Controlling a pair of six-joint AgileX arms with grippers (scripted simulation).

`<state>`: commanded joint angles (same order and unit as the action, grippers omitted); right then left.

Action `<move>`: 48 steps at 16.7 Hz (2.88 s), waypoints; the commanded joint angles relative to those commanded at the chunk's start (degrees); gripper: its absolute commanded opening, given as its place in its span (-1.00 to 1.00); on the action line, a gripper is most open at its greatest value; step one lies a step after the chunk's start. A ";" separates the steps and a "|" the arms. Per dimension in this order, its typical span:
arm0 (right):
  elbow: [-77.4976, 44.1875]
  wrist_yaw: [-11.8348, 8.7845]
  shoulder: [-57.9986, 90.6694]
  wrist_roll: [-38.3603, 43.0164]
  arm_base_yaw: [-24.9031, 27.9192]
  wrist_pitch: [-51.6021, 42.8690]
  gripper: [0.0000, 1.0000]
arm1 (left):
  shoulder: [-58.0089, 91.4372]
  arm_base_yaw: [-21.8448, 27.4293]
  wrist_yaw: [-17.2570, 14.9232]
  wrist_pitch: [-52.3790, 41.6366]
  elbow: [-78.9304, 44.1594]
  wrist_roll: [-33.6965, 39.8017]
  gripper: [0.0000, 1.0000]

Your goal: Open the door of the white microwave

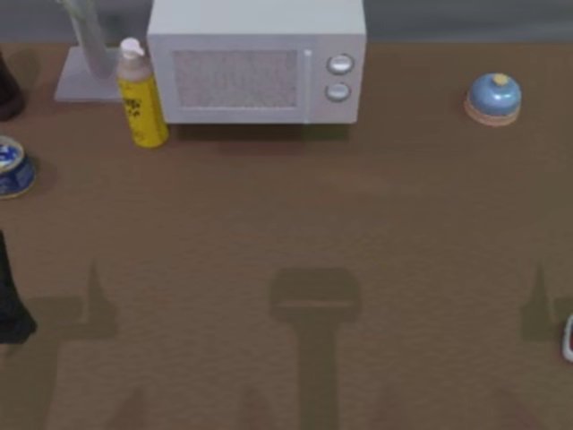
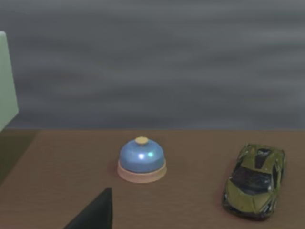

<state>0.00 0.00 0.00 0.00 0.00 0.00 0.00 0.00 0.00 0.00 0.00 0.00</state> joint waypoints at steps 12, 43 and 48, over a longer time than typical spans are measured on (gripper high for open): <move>0.00 0.00 0.00 0.00 0.00 0.00 1.00 | 31.91 14.29 11.61 0.44 -25.06 6.82 1.00; 0.00 0.00 0.00 0.00 0.00 0.00 1.00 | 124.28 39.26 35.16 2.88 -90.19 18.95 1.00; 0.00 0.00 0.00 0.00 0.00 0.00 1.00 | 126.37 38.20 34.21 3.48 -92.14 18.27 1.00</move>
<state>0.00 0.00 0.00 0.00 0.00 0.00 126.37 38.20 34.21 3.48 -92.14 18.27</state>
